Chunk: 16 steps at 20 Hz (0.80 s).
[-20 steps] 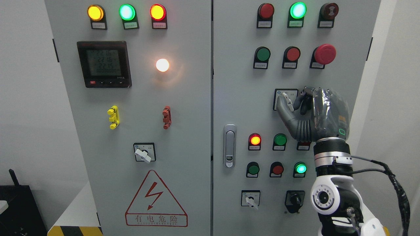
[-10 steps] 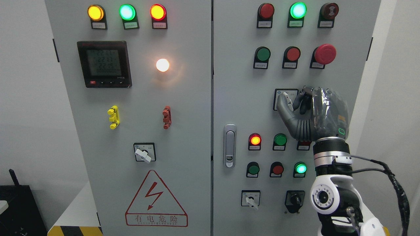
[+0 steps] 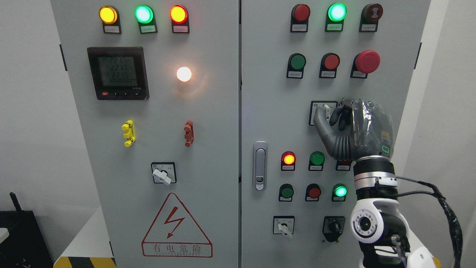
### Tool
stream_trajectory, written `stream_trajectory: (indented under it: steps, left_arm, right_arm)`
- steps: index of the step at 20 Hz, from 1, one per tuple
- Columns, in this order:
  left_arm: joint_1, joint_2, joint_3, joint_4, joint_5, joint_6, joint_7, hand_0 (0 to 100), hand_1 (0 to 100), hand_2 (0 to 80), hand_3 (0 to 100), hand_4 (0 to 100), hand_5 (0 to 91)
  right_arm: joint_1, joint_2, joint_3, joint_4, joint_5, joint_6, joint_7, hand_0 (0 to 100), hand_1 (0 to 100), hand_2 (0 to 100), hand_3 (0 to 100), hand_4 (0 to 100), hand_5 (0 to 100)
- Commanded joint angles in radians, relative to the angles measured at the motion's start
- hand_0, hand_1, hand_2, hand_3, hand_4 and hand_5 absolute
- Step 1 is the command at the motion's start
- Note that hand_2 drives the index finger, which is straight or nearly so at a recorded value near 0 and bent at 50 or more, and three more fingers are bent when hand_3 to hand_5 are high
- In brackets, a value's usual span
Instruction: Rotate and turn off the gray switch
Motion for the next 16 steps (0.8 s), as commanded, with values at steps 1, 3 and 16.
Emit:
stream_trajectory:
  steps: [1, 3, 16]
  left_arm:
    - [0.000, 0.000, 0.032, 0.023, -0.008, 0.001, 0.001, 12, 39, 0.0, 0, 0, 0.0]
    - [0.000, 0.000, 0.032, 0.023, -0.008, 0.001, -0.001, 12, 39, 0.0, 0, 0, 0.0]
    - [0.000, 0.000, 0.032, 0.023, -0.008, 0.001, -0.001, 12, 39, 0.0, 0, 0, 0.0]
  right_arm:
    - [0.000, 0.001, 0.002, 0.004, -0.001, 0.002, 0.001, 51, 31, 75, 95, 83, 99]
    - [0.000, 0.001, 0.002, 0.004, -0.001, 0.002, 0.001, 51, 31, 75, 95, 83, 99]
    - [0.006, 0.001, 0.004, -0.007, 0.000, -0.004, 0.001, 52, 33, 75, 96, 84, 98]
